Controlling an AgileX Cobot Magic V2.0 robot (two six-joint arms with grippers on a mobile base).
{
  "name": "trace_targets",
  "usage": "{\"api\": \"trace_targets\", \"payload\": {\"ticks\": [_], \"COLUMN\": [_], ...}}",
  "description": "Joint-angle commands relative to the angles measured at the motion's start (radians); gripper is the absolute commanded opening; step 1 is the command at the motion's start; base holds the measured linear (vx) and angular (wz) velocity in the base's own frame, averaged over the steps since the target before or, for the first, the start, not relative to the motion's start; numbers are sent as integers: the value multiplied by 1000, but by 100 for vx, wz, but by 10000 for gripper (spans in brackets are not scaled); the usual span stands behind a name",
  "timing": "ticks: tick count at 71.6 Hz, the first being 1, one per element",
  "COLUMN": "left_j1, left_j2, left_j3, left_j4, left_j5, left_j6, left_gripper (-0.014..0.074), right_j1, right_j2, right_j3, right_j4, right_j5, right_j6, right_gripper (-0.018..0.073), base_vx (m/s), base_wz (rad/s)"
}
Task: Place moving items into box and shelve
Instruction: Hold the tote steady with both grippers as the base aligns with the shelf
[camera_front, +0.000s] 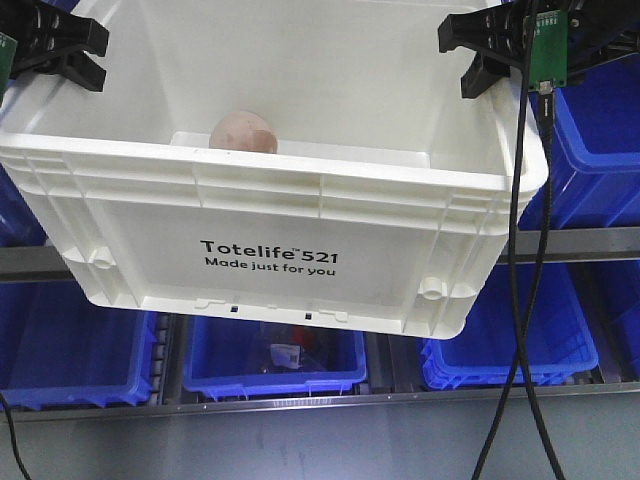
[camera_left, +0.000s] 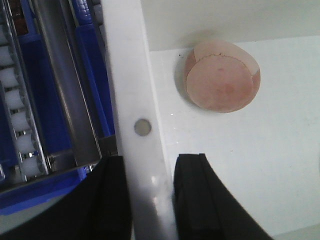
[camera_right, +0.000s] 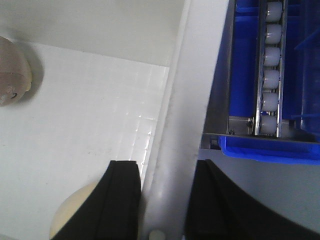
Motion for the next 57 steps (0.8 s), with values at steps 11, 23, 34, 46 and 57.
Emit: {"api": "trace_targets", "payload": {"ticks": [11,23,34,46,57], "left_j1": [-16,-16,-16,-16,-16], "left_j2": [-59,-59,-59,-59,-59], "left_j3": [-42,-42,-42,-42,-42], "left_j4": [-133,-133,-133,-133,-133], "left_j5": [-114,-114,-114,-114,-114], "left_j6": [8,8,8,8,8], "left_gripper": [-17,-17,-17,-17,-17], "right_j1": [13,13,13,13,13], "right_j2": [-56,-56,-56,-56,-56], "right_j3": [-44,-44,-44,-44,-44], "right_j4": [96,95,95,95,95], "right_j5": [-120,-120,-120,-121,-123], "right_j6": [-28,-28,-28,-28,-28], "right_gripper": [-12,-12,-12,-12,-12], "base_vx": [18,16,12,7,3], "base_wz": [-6,-1,3,3,1]}}
